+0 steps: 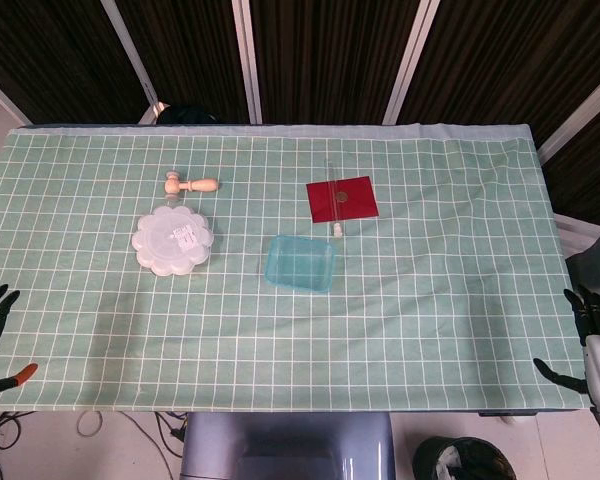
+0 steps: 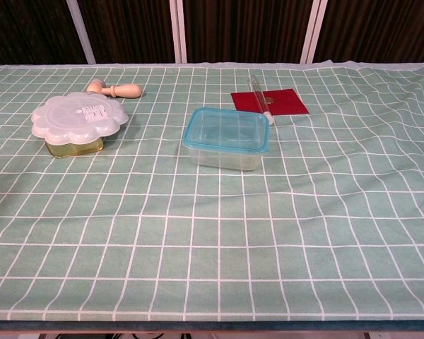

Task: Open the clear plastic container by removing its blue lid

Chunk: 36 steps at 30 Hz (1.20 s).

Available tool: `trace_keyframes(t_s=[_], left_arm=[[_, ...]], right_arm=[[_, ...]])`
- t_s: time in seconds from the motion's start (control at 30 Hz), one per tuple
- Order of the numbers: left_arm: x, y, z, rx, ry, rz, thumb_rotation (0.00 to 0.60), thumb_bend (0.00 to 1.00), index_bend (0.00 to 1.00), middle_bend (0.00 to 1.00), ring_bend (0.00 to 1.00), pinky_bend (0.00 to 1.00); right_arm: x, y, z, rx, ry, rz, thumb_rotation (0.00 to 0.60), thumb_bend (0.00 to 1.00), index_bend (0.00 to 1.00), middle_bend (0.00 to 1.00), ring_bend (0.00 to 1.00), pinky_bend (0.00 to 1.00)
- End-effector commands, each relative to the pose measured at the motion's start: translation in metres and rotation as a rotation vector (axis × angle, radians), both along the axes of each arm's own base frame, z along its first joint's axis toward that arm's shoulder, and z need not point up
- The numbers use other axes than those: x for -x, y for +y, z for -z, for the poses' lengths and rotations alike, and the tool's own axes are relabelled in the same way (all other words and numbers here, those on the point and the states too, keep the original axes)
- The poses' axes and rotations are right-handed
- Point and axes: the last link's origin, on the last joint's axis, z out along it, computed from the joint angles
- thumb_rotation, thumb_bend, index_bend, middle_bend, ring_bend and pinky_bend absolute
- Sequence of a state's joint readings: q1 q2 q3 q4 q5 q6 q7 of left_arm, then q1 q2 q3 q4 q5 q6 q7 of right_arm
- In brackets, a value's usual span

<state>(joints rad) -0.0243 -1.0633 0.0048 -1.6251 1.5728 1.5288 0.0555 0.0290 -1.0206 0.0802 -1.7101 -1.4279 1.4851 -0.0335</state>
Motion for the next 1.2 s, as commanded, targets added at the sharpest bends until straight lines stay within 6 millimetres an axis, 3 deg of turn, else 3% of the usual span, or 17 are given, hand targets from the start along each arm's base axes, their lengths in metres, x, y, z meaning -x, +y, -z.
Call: trace_keyframes(t_s=[0.03, 0.43, 0.6, 0.7, 0.9, 1.2], left_arm=[[-0.001, 0.001, 0.001, 0.002, 0.0, 0.0, 0.6, 0.0, 0.0, 0.0, 0.0, 0.05], [-0.003, 0.002, 0.005, 0.019, -0.006, -0.005, 0.6, 0.0, 0.0, 0.0, 0.0, 0.05], [-0.013, 0.01, 0.013, 0.054, -0.033, -0.021, 0.6, 0.0, 0.0, 0.0, 0.0, 0.05], [-0.03, 0.026, 0.018, 0.068, -0.036, 0.007, 0.6, 0.0, 0.0, 0.0, 0.0, 0.05], [-0.083, 0.068, 0.033, 0.108, -0.068, 0.082, 0.6, 0.0, 0.0, 0.0, 0.0, 0.05], [-0.157, 0.128, 0.073, 0.252, -0.067, 0.11, 0.6, 0.0, 0.0, 0.0, 0.0, 0.04]], right_arm=[[0.0, 0.0, 0.0, 0.001, 0.001, 0.001, 0.6, 0.26, 0.0, 0.0, 0.0, 0.0], [0.001, 0.001, -0.002, -0.001, -0.004, 0.01, 0.6, 0.26, 0.0, 0.0, 0.0, 0.0], [0.004, -0.002, 0.004, -0.008, 0.004, 0.023, 0.6, 0.26, 0.0, 0.0, 0.0, 0.0], [0.005, -0.005, 0.007, -0.005, 0.01, 0.026, 0.6, 0.26, 0.0, 0.0, 0.0, 0.0], [0.007, -0.009, 0.013, 0.009, 0.02, 0.036, 0.6, 0.26, 0.0, 0.0, 0.0, 0.0], [0.007, -0.01, 0.013, 0.029, 0.008, 0.043, 0.6, 0.26, 0.0, 0.0, 0.0, 0.0]])
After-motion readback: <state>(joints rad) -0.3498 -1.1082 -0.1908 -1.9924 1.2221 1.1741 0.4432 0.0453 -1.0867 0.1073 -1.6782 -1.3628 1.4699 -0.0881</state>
